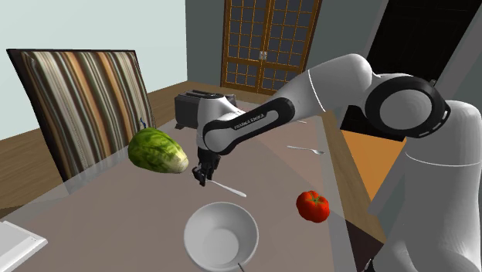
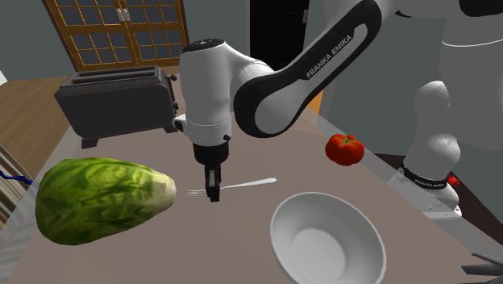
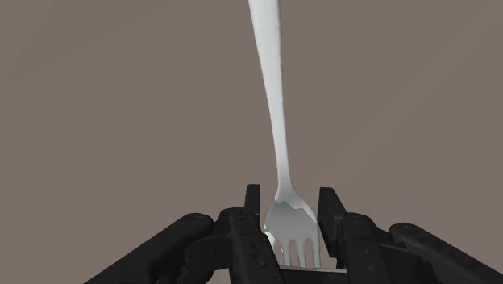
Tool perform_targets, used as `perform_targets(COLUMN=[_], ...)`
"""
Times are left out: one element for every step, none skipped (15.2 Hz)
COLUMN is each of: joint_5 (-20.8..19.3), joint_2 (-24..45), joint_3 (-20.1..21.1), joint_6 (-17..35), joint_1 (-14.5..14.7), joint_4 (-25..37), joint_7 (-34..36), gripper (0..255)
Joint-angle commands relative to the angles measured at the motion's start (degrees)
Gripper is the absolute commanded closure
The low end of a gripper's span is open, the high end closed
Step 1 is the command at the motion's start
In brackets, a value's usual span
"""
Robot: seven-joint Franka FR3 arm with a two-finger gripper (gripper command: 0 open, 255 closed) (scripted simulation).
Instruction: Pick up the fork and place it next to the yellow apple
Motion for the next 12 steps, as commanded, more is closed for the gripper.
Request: perform_targets(joint_5=[0.1, 0.2, 0.3, 0.4, 0.4, 0.5, 0.6, 0.7, 0.7, 0.8, 0.9, 1.0], joint_2=[-0.2, -0.6, -1.0, -1.3, -1.7, -2.0, -2.4, -2.7, -3.0, -3.3, -3.6, -3.9], joint_3=[0.1, 0.1, 0.2, 0.2, 0.3, 0.3, 0.3, 0.3, 0.4, 0.4, 0.4, 0.4], joint_6=[-0.5, -1.2, -1.8, -2.5, -3.1, -3.8, -4.4, -5.1, -5.8, -6.4, -7.1, -7.8], joint_1=[0.1, 0.0, 0.0, 0.0, -0.1, -0.1, -0.1, -0.1, -0.1, -0.1, -0.2, -0.2], joint_4=[0.2, 0.4, 0.7, 1.0, 1.3, 1.6, 2.0, 2.3, 2.7, 3.0, 3.4, 3.8], joint_7=[0.0, -0.1, -0.1, -0.2, -0.2, -0.3, -0.3, -0.3, -0.4, -0.4, -0.5, -0.5], gripper=[255, 255, 255, 255, 255, 255, 255, 255, 255, 255, 255, 255])
